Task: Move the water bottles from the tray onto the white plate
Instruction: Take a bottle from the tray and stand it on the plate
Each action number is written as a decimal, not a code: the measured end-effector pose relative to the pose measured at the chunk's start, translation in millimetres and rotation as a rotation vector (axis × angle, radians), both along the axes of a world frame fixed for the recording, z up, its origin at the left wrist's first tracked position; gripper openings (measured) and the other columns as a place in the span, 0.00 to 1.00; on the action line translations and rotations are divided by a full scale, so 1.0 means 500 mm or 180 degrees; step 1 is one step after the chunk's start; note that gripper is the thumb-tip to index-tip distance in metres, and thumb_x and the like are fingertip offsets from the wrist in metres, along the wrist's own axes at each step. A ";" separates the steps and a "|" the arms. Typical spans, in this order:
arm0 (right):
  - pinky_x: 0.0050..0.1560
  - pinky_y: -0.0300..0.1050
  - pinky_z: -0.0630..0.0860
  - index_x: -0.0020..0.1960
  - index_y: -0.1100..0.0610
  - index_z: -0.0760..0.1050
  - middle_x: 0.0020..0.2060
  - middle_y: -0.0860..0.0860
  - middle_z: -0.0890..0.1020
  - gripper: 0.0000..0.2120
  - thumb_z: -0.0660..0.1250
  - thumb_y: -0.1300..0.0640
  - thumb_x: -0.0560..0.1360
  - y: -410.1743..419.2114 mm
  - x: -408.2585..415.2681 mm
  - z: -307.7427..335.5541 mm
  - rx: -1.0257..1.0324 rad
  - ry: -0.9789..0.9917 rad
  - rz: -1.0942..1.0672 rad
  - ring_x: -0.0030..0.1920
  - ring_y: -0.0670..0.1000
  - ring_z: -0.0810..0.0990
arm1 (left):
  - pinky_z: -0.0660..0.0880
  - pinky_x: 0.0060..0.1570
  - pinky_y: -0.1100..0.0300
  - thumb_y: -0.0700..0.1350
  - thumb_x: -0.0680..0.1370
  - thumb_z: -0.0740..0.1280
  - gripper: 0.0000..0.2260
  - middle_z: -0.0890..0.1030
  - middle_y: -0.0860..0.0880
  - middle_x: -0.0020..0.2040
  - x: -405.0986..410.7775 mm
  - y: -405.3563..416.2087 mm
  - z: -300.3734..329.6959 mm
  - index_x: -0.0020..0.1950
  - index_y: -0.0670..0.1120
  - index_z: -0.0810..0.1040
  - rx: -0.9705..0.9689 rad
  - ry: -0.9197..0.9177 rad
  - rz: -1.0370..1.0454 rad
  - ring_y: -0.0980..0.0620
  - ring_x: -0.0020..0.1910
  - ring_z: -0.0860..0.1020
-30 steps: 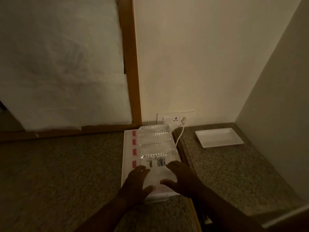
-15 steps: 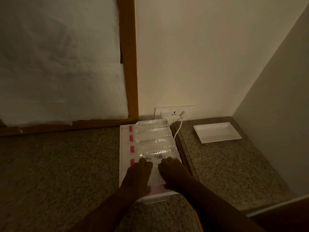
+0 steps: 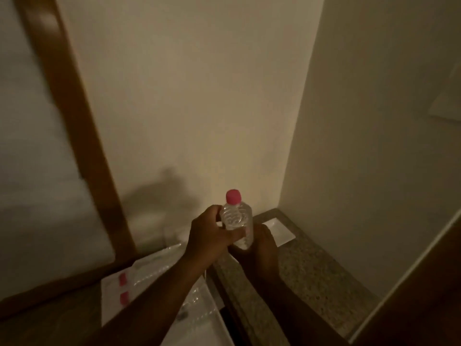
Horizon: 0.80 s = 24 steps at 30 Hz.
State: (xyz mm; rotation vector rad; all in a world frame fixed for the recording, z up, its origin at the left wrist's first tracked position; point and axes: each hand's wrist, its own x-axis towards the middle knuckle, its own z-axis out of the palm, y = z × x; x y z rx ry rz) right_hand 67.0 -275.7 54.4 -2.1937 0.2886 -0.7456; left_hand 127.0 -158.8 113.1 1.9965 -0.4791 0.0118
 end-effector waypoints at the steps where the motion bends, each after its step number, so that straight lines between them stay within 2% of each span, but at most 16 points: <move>1: 0.51 0.48 0.81 0.57 0.54 0.78 0.51 0.49 0.84 0.22 0.79 0.50 0.66 -0.019 0.013 0.006 0.0138 -0.0057 -0.0101 0.49 0.46 0.82 | 0.68 0.33 0.75 0.55 0.61 0.79 0.23 0.78 0.63 0.43 0.011 -0.033 0.003 0.53 0.56 0.76 -0.0025 -0.0064 -0.0011 0.69 0.40 0.76; 5: 0.52 0.55 0.80 0.58 0.55 0.77 0.51 0.50 0.84 0.23 0.80 0.53 0.66 -0.142 0.074 -0.002 0.0751 0.0027 -0.0167 0.51 0.49 0.82 | 0.74 0.34 0.68 0.50 0.62 0.79 0.20 0.76 0.64 0.39 0.075 -0.185 0.004 0.49 0.55 0.75 -0.0037 -0.0174 -0.0156 0.64 0.39 0.78; 7: 0.52 0.55 0.81 0.58 0.55 0.78 0.51 0.50 0.84 0.22 0.79 0.53 0.67 -0.188 0.090 -0.021 0.0791 0.0057 -0.0148 0.51 0.48 0.82 | 0.79 0.38 0.61 0.48 0.62 0.79 0.19 0.77 0.62 0.40 0.097 -0.228 -0.010 0.48 0.54 0.76 -0.0057 -0.0178 -0.0219 0.60 0.40 0.79; 9: 0.52 0.55 0.81 0.56 0.54 0.78 0.50 0.50 0.84 0.20 0.78 0.51 0.67 -0.248 0.118 -0.052 0.0894 0.0217 -0.0172 0.50 0.48 0.83 | 0.80 0.41 0.58 0.48 0.61 0.78 0.19 0.79 0.60 0.41 0.132 -0.289 -0.039 0.47 0.54 0.76 -0.0006 -0.0125 -0.0229 0.60 0.41 0.80; 13: 0.51 0.56 0.81 0.53 0.51 0.80 0.48 0.49 0.84 0.18 0.77 0.47 0.67 -0.352 0.183 -0.122 0.1147 0.0477 -0.0176 0.49 0.49 0.83 | 0.78 0.40 0.64 0.49 0.61 0.79 0.20 0.80 0.59 0.43 0.205 -0.391 -0.108 0.49 0.54 0.76 0.0111 0.0053 -0.0239 0.63 0.42 0.78; 16: 0.51 0.55 0.81 0.52 0.49 0.80 0.47 0.49 0.85 0.18 0.76 0.44 0.65 -0.394 0.214 -0.172 0.1293 0.0557 -0.0240 0.48 0.48 0.83 | 0.73 0.34 0.72 0.48 0.61 0.79 0.19 0.79 0.61 0.41 0.240 -0.436 -0.156 0.47 0.58 0.74 0.0208 0.0219 -0.0229 0.66 0.39 0.78; 22: 0.53 0.52 0.79 0.60 0.51 0.78 0.54 0.49 0.83 0.23 0.78 0.49 0.66 -0.444 0.245 -0.250 0.1389 0.0643 -0.0339 0.53 0.50 0.81 | 0.74 0.32 0.73 0.49 0.60 0.78 0.19 0.80 0.60 0.39 0.280 -0.487 -0.227 0.45 0.57 0.74 0.0453 0.0320 -0.0219 0.65 0.37 0.79; 24: 0.51 0.49 0.80 0.58 0.50 0.79 0.52 0.48 0.84 0.20 0.77 0.49 0.67 -0.453 0.254 -0.266 0.1400 0.0678 -0.0287 0.52 0.48 0.82 | 0.76 0.32 0.71 0.49 0.60 0.78 0.19 0.80 0.59 0.39 0.288 -0.495 -0.245 0.46 0.55 0.75 0.0528 0.0318 -0.0239 0.64 0.37 0.79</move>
